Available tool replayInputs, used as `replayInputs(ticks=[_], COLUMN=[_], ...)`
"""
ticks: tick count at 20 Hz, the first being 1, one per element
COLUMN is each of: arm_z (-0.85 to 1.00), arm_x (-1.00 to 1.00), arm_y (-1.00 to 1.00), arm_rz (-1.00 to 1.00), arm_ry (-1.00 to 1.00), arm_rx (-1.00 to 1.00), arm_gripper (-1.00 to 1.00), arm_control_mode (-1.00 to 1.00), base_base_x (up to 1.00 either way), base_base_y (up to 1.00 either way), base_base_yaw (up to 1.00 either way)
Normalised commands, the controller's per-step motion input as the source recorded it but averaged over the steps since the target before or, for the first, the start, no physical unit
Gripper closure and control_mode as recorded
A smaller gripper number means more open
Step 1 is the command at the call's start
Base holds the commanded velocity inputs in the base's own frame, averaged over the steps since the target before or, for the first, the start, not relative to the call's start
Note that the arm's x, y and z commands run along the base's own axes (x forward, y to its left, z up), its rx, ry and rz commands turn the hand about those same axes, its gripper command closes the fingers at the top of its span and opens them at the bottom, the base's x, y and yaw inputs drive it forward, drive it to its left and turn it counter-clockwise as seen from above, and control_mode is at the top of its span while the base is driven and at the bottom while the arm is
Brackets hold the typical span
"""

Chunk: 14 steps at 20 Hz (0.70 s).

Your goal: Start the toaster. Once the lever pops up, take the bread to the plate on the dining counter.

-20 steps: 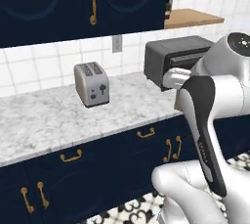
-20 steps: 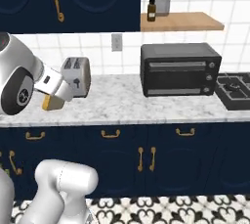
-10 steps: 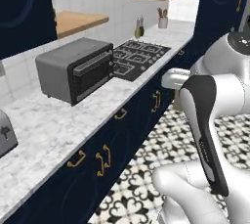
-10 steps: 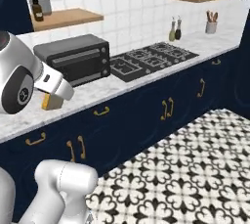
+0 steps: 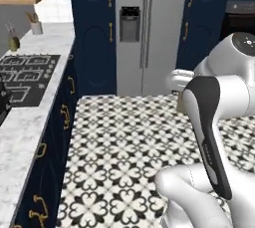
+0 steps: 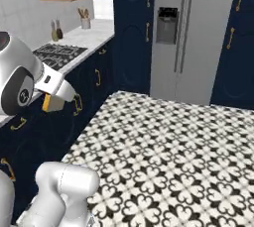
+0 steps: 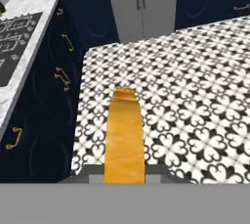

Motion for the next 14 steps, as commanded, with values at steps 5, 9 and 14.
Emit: replayInputs(ticks=[5, 9, 14], arm_z=[0.00, 0.00, 0.00], arm_x=[0.00, 0.00, 0.00], arm_y=[0.00, 0.00, 0.00], arm_rz=[0.00, 0.00, 0.00], arm_ry=[0.00, 0.00, 0.00], arm_rx=[0.00, 0.00, 0.00], arm_gripper=[1.00, 1.00, 1.00], arm_control_mode=[1.00, 1.00, 1.00], base_base_x=[0.00, 0.00, 0.04], base_base_y=[-0.17, -0.13, -0.10], base_base_yaw=[-0.91, -0.88, -0.85])
